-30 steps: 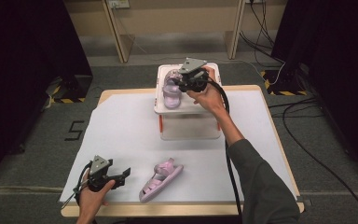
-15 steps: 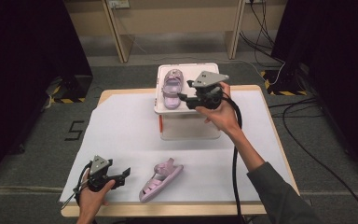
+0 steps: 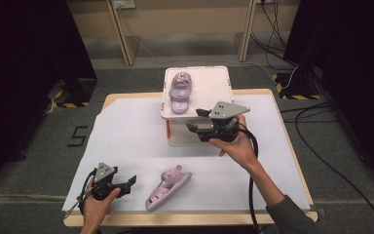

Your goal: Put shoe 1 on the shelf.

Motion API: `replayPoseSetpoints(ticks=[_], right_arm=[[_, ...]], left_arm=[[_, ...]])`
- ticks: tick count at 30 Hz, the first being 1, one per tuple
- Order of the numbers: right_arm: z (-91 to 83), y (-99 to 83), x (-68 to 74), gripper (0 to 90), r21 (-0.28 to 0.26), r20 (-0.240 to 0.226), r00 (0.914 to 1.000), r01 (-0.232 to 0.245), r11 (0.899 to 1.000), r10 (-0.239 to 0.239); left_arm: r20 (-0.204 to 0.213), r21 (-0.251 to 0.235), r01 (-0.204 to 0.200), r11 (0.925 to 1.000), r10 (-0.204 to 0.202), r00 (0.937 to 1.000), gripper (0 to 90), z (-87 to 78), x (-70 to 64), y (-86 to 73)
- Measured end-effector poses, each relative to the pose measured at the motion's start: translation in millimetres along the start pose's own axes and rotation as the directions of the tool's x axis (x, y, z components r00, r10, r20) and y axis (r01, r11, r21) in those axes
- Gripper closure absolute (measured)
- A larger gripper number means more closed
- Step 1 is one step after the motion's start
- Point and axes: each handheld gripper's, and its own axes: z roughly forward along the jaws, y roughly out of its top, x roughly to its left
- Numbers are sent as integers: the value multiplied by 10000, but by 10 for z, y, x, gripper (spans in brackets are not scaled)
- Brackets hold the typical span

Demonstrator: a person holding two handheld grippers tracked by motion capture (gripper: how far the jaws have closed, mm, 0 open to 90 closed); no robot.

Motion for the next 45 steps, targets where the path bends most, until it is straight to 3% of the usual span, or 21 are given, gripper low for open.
replayPoseSetpoints(ticks=[4, 5, 6, 9, 18, 22, 31, 45], right_arm=[[-2, -96, 92, 408, -63, -256, 9997, -38, 10000, 36], [9, -172, 157, 412, -75, -471, 9984, -324, 9994, 320], [27, -198, 179, 407, 195, -680, 9972, -291, 9994, 303], [63, -269, 241, 407, 342, -930, 9950, -333, 9989, 363], [168, -418, 327, 400, 824, -1313, 9896, -473, 9955, 579], [255, -460, 391, 387, 1010, -1692, 9840, -396, 9941, 564], [524, -573, 563, 381, 1528, -2720, 9594, -341, 9877, 752], [699, -715, 678, 367, 2095, -3382, 9354, -321, 9773, 1032]], left_arm=[[-26, -1, -1, 10000, 1, 10000, 149, -3, 3, -2], [-28, 2, 9, 10000, -9, 10000, 149, -5, 3, -1], [-22, -32, -1, 10000, 1, 10000, 149, -5, 3, 1], [12, -30, -15, 10000, 15, 10000, 149, -2, -2, 2], [53, -11, -17, 10000, 17, 10000, 149, -4, 3, 0], [72, 22, -25, 10000, 25, 10000, 149, 2, -1, 1], [69, -26, -41, 10000, 41, 10000, 149, 1, -1, 2], [93, -32, -22, 10000, 23, 10000, 149, 5, -5, 2]])
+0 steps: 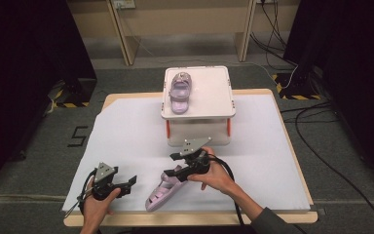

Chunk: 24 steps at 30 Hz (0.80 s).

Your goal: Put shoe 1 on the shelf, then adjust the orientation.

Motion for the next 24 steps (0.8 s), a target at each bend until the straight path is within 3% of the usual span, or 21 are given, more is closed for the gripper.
replayPoseSetpoints(ticks=[14, 16, 21, 24], right_arm=[[124, -21, 6, 358, 565, -424, 9991, -36, 9984, 60], [144, -42, 8, 382, 828, -430, 9989, -142, 9965, 178], [168, -92, 1, 421, 1127, -614, 9981, 148, 9935, -79], [123, -109, 2, 491, 1235, -663, 9973, 382, 9916, -301]], left_arm=[[-9, 17, -43, 10000, 43, 10000, 149, -4, 1, 0], [-2, 16, -44, 10000, 44, 10000, 149, -4, -1, 0], [2, -3, -39, 10000, 39, 10000, 149, -8, -2, 0], [1, -19, -36, 10000, 36, 10000, 149, -9, 1, -1]])
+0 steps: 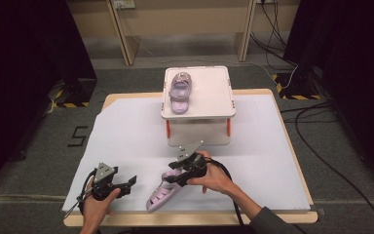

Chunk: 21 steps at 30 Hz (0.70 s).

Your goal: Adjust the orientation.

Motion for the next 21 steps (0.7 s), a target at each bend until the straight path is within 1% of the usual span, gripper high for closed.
replayPoseSetpoints(ticks=[1, 3, 5, 8, 10, 11, 15, 17, 18, 19, 21], right_arm=[[0, 0, 0, 491, 0, 0, 10000, 0, 10000, 0], [-44, -6, 0, 535, 50, -67, 9999, 129, 9999, -129], [-86, -22, 15, 539, 76, -216, 9996, 179, 9998, -178], [-159, -50, 53, 550, 244, -351, 9986, 399, 9989, -391], [-203, -67, 78, 567, 360, -493, 9972, 582, 9977, -564], [-221, -73, 90, 580, 413, -536, 9957, 773, 9962, -750], [-239, -111, 154, 615, 690, -775, 9901, 1226, 9901, -1172], [-234, -141, 170, 634, 753, -1021, 9892, 1131, 9907, -1052], [-233, -157, 171, 653, 787, -1165, 9860, 1288, 9885, -1192], [-238, -166, 178, 667, 847, -1282, 9851, 1258, 9884, -1144], [-255, -182, 197, 698, 880, -1357, 9840, 1282, 9878, -1156]], left_arm=[[-3, 17, -1, 10000, 1, 10000, 149, 0, 2, 1], [-8, 17, 0, 10000, 0, 10000, 149, -1, 1, 0], [10, 23, 3, 10000, -3, 10000, 149, -2, -3, 0], [4, 16, -1, 10000, 1, 10000, 149, -1, -5, 1], [12, 41, -4, 10000, 4, 10000, 149, 2, -4, -2], [8, 35, 5, 10000, -5, 10000, 149, 2, -3, -1], [9, 38, 4, 10000, -4, 10000, 149, 2, -4, -2], [11, 29, 9, 10000, -9, 10000, 149, 2, -5, -1], [13, 27, 7, 10000, -7, 10000, 149, 1, -6, -1], [16, 27, 7, 10000, -7, 10000, 149, 1, -5, -1], [7, 16, 21, 10000, -21, 10000, 149, 2, 0, -1]])
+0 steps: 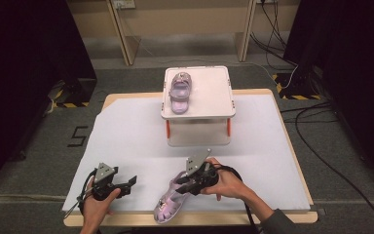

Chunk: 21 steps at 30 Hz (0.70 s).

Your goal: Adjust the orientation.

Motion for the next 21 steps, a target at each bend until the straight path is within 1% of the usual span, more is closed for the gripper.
replayPoseSetpoints(ticks=[1, 2, 3, 4, 5, 7, 8, 9, 10, 11, 12, 14, 15, 16, 17, 18, 19, 20, 21], right_arm=[[-10, -4, 17, 713, 124, -41, 10000, 75, 9999, -74], [-21, -9, 36, 725, 141, 1, 10000, 35, 9999, -35], [-31, -11, 49, 734, 165, 60, 9999, 100, 9998, -101], [-51, -13, 81, 766, 70, 261, 9997, -8, 10000, 7], [-51, -13, 81, 766, 70, 261, 9997, -8, 10000, 7], [-98, -8, 91, 782, -257, 724, 9971, -209, 9995, 227], [-185, -18, 41, 787, -791, 1159, 9904, -661, 9947, 750], [-185, -18, 41, 791, -791, 1159, 9904, -661, 9947, 750], [-240, -28, 14, 794, -837, 1448, 9852, -801, 9933, 917], [-342, -82, -42, 801, -1071, 2106, 9667, -1252, 9863, 1456], [-342, -82, -42, 801, -1071, 2106, 9667, -1252, 9863, 1456], [-422, -164, -98, 814, -1357, 2516, 9465, -1721, 9757, 2020], [-455, -203, -121, 817, -1522, 2786, 9330, -1912, 9697, 2277], [-486, -240, -142, 821, -1591, 2987, 9222, -2058, 9656, 2458], [-515, -273, -160, 826, -1608, 3210, 9123, -2122, 9639, 2544], [-537, -304, -170, 828, -1657, 3351, 9040, -2207, 9612, 2654], [-564, -356, -169, 825, -1666, 3427, 8924, -2498, 9538, 2936], [-564, -356, -169, 825, -1666, 3427, 8924, -2498, 9538, 2936], [-570, -381, -161, 819, -1818, 3427, 8823, -2747, 9442, 3227]], left_arm=[[-5, -2, 7, 10000, -7, 10000, 149, 0, 1, -1], [-5, 0, 9, 10000, -9, 10000, 149, 0, 1, -2], [-4, 3, 10, 10000, -10, 10000, 149, 0, 2, -2], [-3, 3, 5, 10000, -5, 10000, 149, -1, 3, -1], [-9, 7, -5, 10000, 5, 10000, 149, -4, 4, 1], [2, -14, -1, 10000, 1, 10000, 149, -6, 0, 1], [2, -15, -3, 10000, 3, 10000, 149, -6, 0, 1], [6, -17, -5, 10000, 5, 10000, 149, -6, -1, 2], [7, -34, 6, 10000, -6, 10000, 149, -7, -2, 3], [6, -34, 3, 10000, -3, 10000, 149, -7, -2, 2], [-1, -18, -8, 10000, 8, 10000, 149, -6, 0, 2], [-15, 9, -17, 10000, 17, 10000, 149, -2, 2, 1], [-13, -7, -15, 10000, 15, 10000, 149, -1, 1, 1], [0, -10, -10, 10000, 10, 10000, 149, -3, -2, 1], [3, -15, -17, 10000, 17, 10000, 149, -4, -2, 2], [-8, -15, -10, 10000, 10, 10000, 149, -4, -2, 2], [-16, -18, -10, 10000, 10, 10000, 149, -1, -1, 2], [-16, 2, -14, 10000, 14, 10000, 149, -1, 0, 2], [-16, 16, -14, 10000, 14, 10000, 149, 0, 0, 0]])
